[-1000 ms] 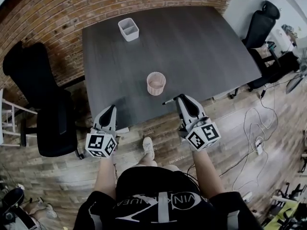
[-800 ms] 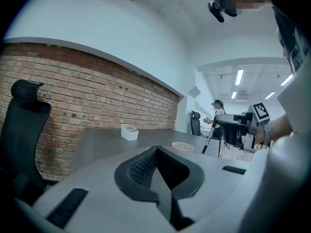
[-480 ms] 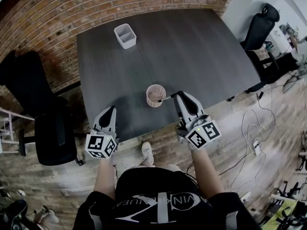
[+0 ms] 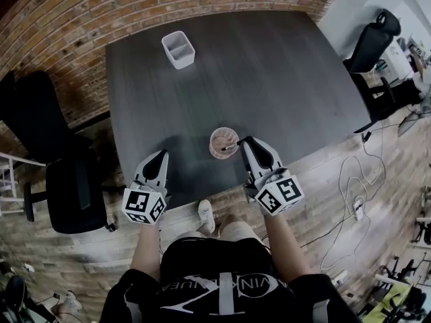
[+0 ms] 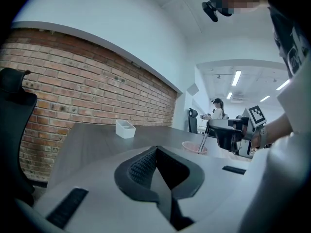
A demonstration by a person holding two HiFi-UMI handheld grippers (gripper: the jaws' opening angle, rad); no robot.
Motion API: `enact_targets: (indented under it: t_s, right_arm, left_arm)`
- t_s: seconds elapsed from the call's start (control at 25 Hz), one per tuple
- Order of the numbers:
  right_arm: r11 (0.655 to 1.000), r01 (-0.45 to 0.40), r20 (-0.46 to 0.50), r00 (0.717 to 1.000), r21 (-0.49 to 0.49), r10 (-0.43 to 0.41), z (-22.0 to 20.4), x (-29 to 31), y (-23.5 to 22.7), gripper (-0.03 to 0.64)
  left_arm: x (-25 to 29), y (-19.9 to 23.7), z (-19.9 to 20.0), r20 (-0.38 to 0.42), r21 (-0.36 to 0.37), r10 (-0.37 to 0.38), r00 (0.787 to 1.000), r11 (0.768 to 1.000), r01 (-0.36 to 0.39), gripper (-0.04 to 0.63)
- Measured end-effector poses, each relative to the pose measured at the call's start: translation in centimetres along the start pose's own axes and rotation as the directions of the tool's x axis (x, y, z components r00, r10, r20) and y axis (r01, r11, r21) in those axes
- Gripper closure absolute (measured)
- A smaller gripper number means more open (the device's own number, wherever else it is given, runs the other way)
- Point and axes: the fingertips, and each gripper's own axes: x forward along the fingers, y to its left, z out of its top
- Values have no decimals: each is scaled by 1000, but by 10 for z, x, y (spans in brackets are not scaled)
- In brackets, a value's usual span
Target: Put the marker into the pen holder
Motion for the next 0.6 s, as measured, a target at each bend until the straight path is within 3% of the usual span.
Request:
enact_targets:
  t_s: [0.6]
  right_arm:
    - [998,-51,-85,995,19,53,-36,26,-6,558]
  left_arm:
    - [15,-4,-19,-45,-28,19,999,999,-20,580]
